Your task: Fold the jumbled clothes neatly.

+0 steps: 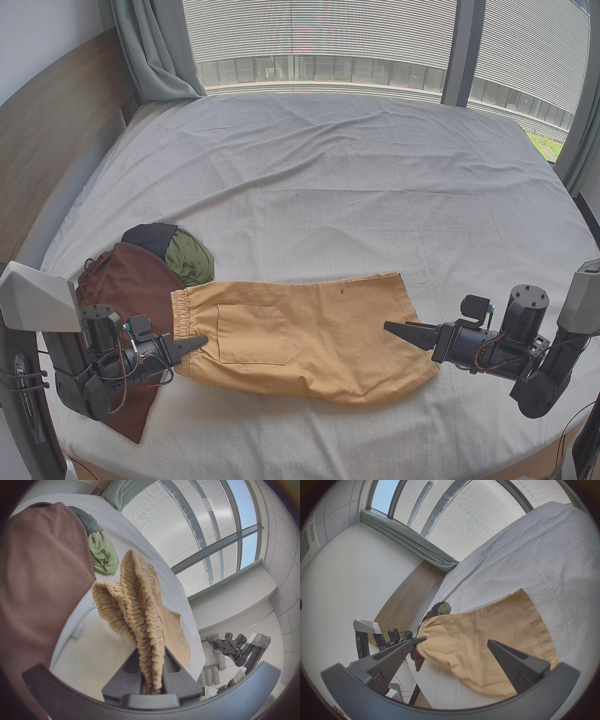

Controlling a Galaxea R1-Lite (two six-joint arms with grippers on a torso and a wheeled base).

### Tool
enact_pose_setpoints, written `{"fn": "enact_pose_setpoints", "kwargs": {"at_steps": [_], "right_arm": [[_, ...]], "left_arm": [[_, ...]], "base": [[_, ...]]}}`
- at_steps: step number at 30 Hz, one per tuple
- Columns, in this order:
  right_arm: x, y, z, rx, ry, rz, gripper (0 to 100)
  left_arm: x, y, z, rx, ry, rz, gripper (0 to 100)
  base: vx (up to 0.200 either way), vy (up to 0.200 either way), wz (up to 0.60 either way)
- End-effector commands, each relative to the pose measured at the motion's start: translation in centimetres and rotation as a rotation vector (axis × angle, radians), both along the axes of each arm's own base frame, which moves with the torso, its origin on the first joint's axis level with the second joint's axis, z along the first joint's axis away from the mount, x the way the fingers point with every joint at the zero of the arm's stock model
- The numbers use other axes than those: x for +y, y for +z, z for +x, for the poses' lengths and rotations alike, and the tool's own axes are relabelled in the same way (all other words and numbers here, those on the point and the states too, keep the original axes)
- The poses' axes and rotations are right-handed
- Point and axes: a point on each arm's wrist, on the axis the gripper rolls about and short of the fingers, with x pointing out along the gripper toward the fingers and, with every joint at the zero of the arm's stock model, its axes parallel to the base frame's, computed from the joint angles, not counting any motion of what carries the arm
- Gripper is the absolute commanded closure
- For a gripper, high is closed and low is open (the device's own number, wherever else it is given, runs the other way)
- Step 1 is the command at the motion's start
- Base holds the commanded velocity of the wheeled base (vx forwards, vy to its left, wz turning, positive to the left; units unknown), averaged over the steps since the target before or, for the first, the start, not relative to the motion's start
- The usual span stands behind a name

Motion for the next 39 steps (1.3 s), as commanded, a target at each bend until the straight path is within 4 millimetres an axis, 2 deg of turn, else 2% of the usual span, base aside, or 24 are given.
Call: {"fn": "enact_pose_setpoints", "kwargs": {"at_steps": [1, 12, 17, 23, 39], "right_arm": [[0.2, -0.2, -0.1, 0.005, 0.01, -0.006, 0], [0.3, -0.4, -0.1, 0.011, 0.013, -0.008, 0], [0.4, -0.4, -0.1, 0.01, 0.015, -0.008, 0], [0.4, -0.4, -0.1, 0.01, 0.018, -0.008, 0], [0.5, -0.3, -0.1, 0.007, 0.018, -0.006, 0]], "left_arm": [[0.7, 1.0, -0.5, -0.018, 0.014, -0.005, 100], [3.2, 1.4, -1.5, -0.043, 0.029, 0.012, 100], [3.5, 1.8, -1.8, -0.051, 0.03, 0.011, 100], [3.0, 2.2, -2.0, -0.067, 0.014, 0.013, 100], [0.3, 3.7, -1.3, -0.136, -0.066, 0.007, 100]], "base": [[0.0, 0.0, 0.0], [0.0, 0.0, 0.0], [0.0, 0.0, 0.0], [0.0, 0.0, 0.0], [0.0, 0.0, 0.0]]}}
